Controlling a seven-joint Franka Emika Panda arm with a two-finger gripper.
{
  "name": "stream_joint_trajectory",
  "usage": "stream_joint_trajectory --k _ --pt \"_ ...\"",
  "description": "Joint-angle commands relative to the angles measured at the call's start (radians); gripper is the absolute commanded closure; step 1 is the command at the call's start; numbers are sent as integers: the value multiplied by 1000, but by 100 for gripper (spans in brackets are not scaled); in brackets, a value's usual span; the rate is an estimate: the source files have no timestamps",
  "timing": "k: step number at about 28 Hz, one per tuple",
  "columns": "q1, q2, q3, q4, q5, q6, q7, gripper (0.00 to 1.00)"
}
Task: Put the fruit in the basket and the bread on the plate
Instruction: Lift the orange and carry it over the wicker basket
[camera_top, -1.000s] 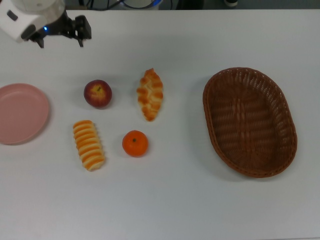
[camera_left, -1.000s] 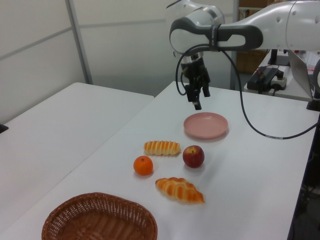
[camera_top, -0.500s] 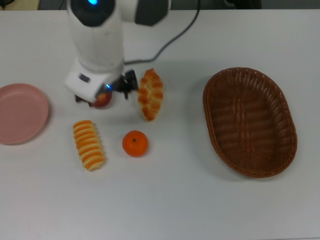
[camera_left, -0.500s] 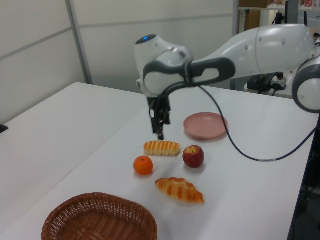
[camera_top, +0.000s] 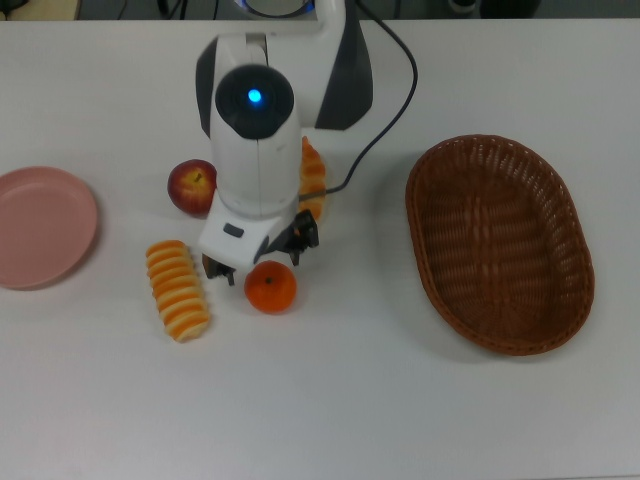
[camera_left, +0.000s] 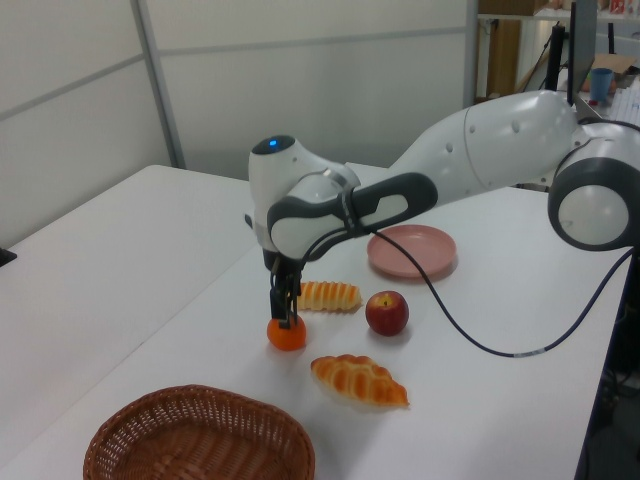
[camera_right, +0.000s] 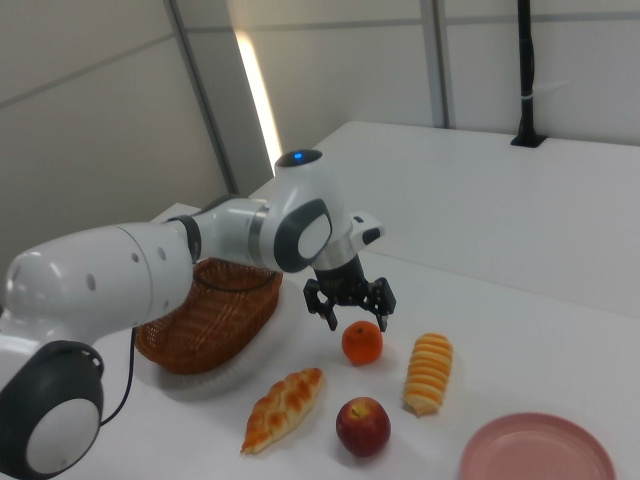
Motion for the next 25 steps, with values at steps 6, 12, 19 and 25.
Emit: stream_joint_trajectory --k 6,12,19,25 --pt "53 44 -15 -21 -29 89 4 0" --pt "72 44 -17 -36 -80 84 5 75" --pt "72 29 -17 -30 -69 80 7 100" --pt "116 -37 -3 -22 -65 81 99 100"
